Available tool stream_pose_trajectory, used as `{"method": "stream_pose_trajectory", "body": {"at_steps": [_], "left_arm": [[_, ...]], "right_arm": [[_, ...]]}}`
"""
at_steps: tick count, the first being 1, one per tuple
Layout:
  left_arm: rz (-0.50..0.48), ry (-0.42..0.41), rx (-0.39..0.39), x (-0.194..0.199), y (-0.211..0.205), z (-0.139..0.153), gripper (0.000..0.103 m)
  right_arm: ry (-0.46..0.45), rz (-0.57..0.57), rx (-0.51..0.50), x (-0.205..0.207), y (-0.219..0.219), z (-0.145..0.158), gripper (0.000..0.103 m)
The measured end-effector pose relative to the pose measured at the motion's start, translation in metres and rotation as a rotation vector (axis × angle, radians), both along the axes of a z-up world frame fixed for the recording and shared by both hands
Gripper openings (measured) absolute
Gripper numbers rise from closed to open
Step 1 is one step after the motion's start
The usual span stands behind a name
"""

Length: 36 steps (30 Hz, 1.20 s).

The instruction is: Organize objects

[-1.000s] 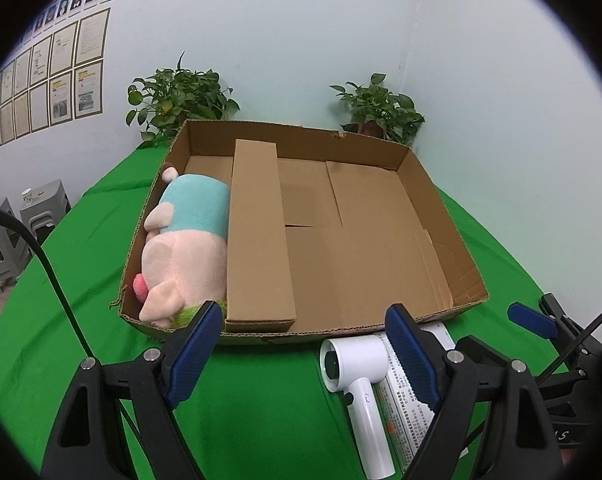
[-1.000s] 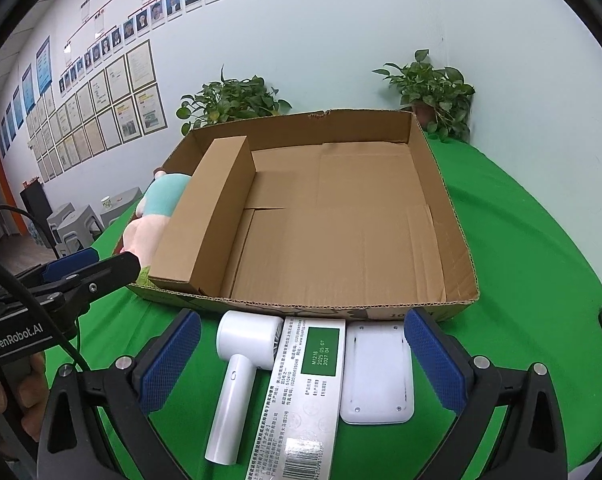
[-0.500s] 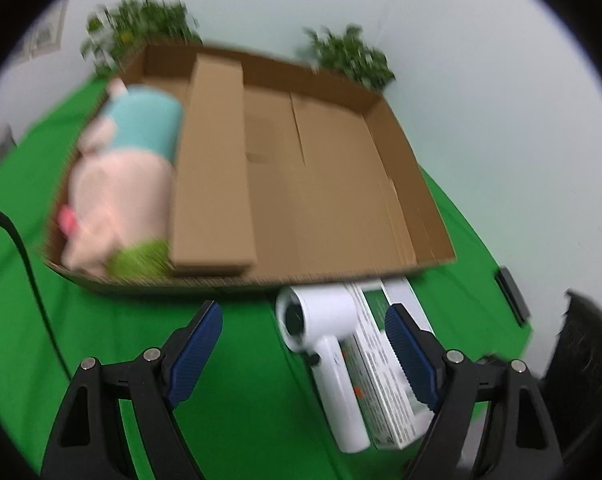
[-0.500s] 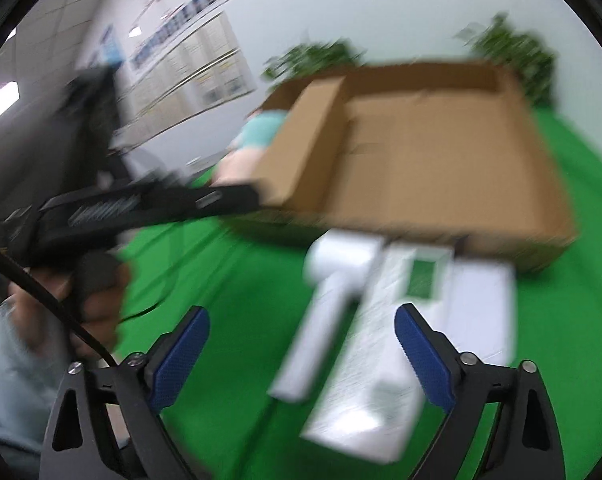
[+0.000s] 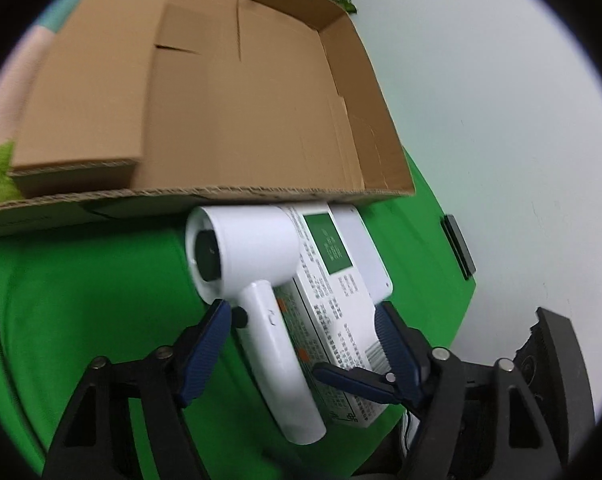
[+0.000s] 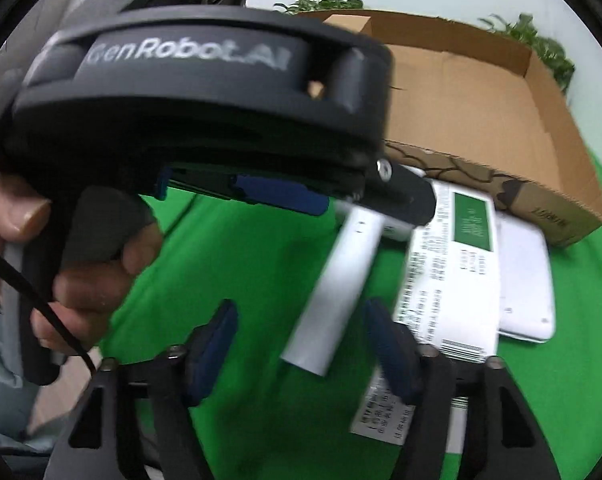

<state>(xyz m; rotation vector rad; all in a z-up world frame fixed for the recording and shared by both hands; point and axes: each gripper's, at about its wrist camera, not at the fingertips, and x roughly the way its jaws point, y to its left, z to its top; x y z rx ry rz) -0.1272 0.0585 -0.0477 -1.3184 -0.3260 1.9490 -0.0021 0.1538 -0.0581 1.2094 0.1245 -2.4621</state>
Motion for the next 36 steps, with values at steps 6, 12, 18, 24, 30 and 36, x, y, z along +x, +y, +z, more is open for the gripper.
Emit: {"method": "stream_pose_trajectory", "body": {"at_steps": [6,12,18,24,30,36], "left_arm": [[0.000,-0.039,-0.025,0.001,0.005,-0.016,0.065],[0.040,-0.053,-0.072,0.000,-0.001,-0.022,0.042],[0.060,-0.070,-0.096,0.007,-0.007,-0.022,0.032],[0.075,-0.120,-0.101,0.022,-0.002,-0.031,0.032],[0.085,-0.101,-0.109,0.025,0.004,-0.032,0.032],[0.115,-0.019,-0.107,0.037,0.003,-0.007,0.031]], "right_arm": [[-0.008,-0.023,0.040,-0.006,-0.004,-0.004,0.042],[-0.023,-0.038,0.050,-0.013,-0.011,-0.013,0.032],[-0.024,-0.046,0.029,-0.013,-0.014,-0.012,0.030],[-0.054,-0.024,0.020,-0.006,-0.021,-0.018,0.032],[-0.053,-0.039,0.029,-0.017,-0.030,-0.022,0.031],[-0.002,-0.052,-0.006,-0.017,-0.033,-0.012,0.029]]}}
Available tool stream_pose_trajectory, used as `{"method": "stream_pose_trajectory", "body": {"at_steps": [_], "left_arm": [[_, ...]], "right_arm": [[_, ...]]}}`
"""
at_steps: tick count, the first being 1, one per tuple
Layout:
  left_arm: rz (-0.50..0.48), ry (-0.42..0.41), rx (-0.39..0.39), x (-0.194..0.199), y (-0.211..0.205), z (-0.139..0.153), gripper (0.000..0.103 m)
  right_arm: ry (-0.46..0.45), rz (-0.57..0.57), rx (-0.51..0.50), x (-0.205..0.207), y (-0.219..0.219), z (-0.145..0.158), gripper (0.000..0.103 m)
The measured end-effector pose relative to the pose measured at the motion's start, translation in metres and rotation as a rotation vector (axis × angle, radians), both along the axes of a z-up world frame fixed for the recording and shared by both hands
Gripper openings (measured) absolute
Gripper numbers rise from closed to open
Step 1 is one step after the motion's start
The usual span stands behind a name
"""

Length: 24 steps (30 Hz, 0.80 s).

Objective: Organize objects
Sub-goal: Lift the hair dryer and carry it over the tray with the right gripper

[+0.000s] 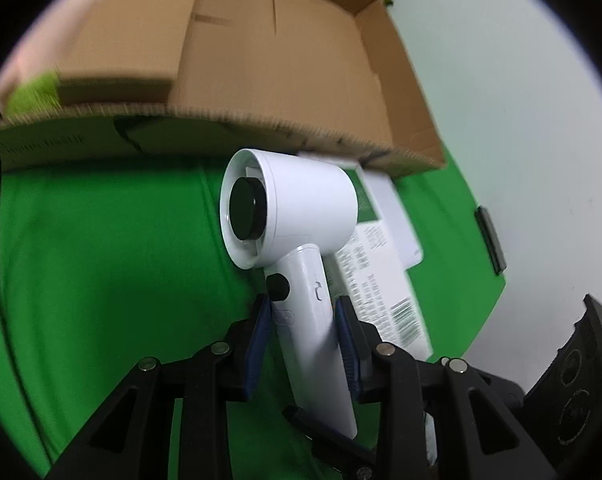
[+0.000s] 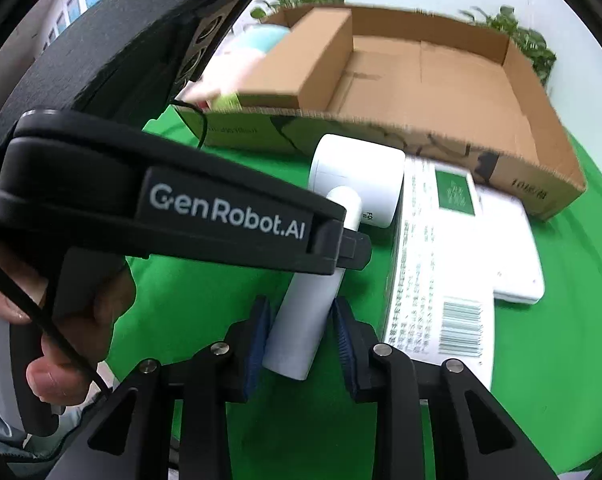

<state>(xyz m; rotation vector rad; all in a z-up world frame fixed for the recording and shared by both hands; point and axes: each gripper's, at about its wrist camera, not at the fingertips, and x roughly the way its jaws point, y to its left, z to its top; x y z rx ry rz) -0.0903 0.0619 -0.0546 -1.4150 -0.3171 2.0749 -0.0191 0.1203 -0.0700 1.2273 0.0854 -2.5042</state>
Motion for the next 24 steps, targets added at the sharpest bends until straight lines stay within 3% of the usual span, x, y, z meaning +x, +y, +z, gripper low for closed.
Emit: {"method": "stream_pose_trajectory", "body": {"at_steps": [9,11,13,16,20,24], "left_arm": [[0.029,0.222,0.034,0.004,-0.011,0.088,0.031],[0.024,0.282,0.027,-0.003,-0.008,0.109,0.031],[0.018,0.332,0.022,-0.012,-0.005,0.130,0.031],[0.014,0.393,0.019,-0.024,-0.003,0.155,0.031],[0.009,0.439,0.020,-0.047,0.007,0.178,0.031],[-0.003,0.427,0.012,-0.087,0.007,0.189,0.031]], "right_arm": [[0.225,0.006,-0.031,-0.006,-0.011,0.066,0.029],[0.268,0.003,-0.036,-0.012,0.000,0.086,0.029],[0.301,-0.005,-0.038,-0.029,0.039,0.109,0.029],[0.348,-0.008,-0.043,-0.047,0.049,0.133,0.029],[0.395,-0.018,-0.037,-0.078,0.054,0.160,0.029],[0.387,-0.024,-0.054,-0.112,0.061,0.173,0.029]]}}
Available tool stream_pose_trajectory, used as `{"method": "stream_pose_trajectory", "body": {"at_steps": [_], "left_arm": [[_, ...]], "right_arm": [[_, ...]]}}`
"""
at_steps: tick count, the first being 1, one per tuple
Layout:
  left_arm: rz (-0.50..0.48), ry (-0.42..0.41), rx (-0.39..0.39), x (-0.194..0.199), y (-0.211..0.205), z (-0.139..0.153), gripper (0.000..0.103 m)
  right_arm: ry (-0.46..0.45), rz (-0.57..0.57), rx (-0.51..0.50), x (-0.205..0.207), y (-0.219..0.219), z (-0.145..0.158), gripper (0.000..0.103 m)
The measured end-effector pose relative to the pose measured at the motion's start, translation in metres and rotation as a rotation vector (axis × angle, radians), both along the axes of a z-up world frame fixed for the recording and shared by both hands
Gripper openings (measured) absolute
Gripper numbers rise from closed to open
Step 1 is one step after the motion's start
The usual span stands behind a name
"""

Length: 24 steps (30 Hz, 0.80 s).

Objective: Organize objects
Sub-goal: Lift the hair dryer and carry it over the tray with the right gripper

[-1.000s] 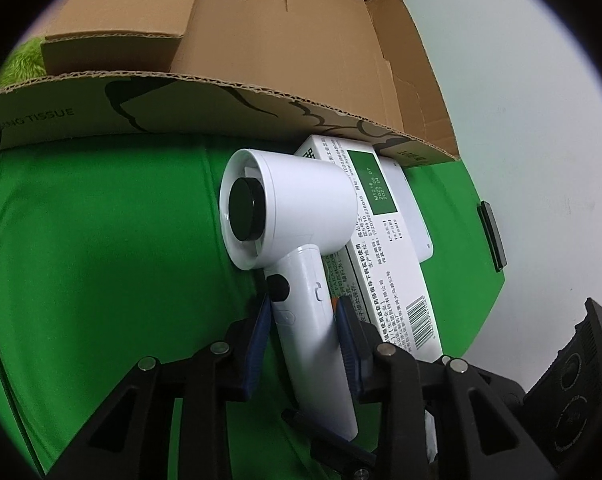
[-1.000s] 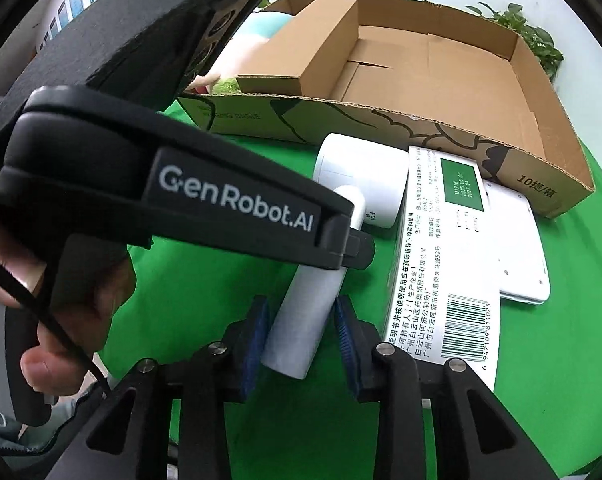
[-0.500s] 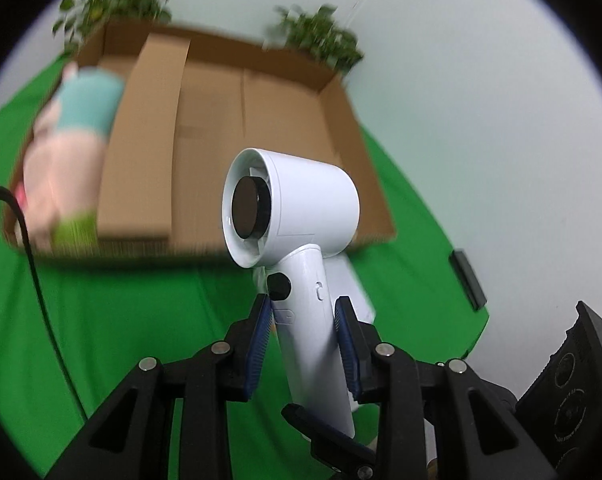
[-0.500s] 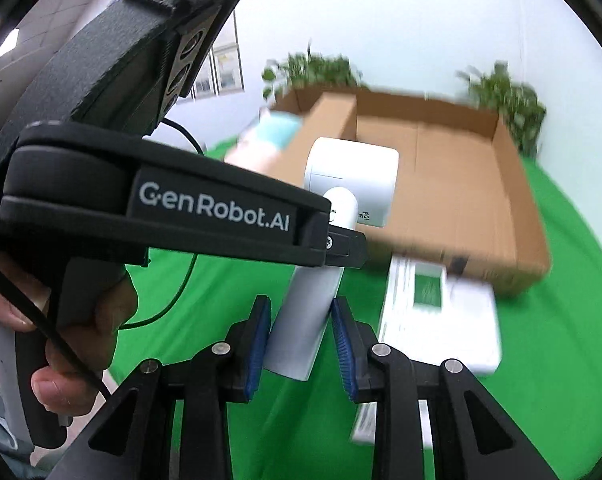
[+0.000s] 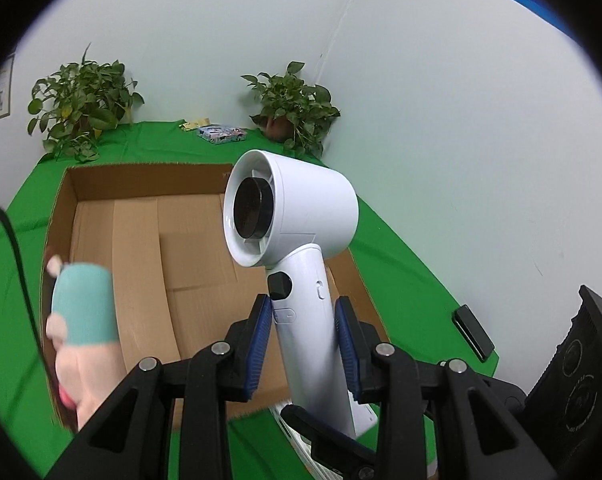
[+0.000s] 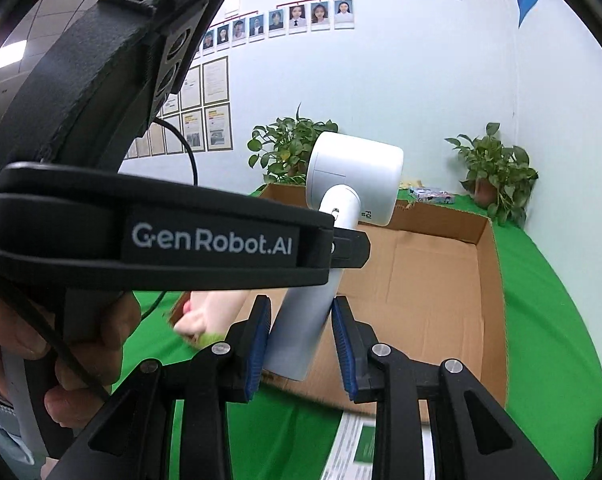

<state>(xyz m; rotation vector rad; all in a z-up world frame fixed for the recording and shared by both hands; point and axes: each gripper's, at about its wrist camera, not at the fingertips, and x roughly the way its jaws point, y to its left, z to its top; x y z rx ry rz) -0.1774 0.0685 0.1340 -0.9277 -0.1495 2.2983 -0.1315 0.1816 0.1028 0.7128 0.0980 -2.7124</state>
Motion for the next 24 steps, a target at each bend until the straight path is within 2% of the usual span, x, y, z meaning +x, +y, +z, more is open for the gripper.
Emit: {"method": "stream_pose_trajectory", "body": {"at_steps": [3,8,17,20,24], "left_arm": [[0.001,-0.020,-0.022,-0.027,0.004,-0.001,0.031],[0.006,-0.050,-0.068,-0.045,0.009,-0.014,0.031],[0.039,-0.195,-0.171,-0.070,0.015,-0.086,0.031],[0.058,-0.239,-0.197,-0.074,0.016,-0.106,0.031],[0.077,-0.268,-0.231,-0.078,0.017,-0.122,0.031]], "right_arm": [[-0.018,0.005,-0.011,-0.026,-0.001,0.004,0.029],[-0.052,0.008,-0.027,-0.079,0.005,0.003,0.029],[-0.194,0.037,-0.093,-0.141,0.008,-0.079,0.029],[-0.250,0.045,-0.131,-0.162,0.011,-0.110,0.029],[-0.292,0.065,-0.166,-0.174,0.011,-0.134,0.029]]}}
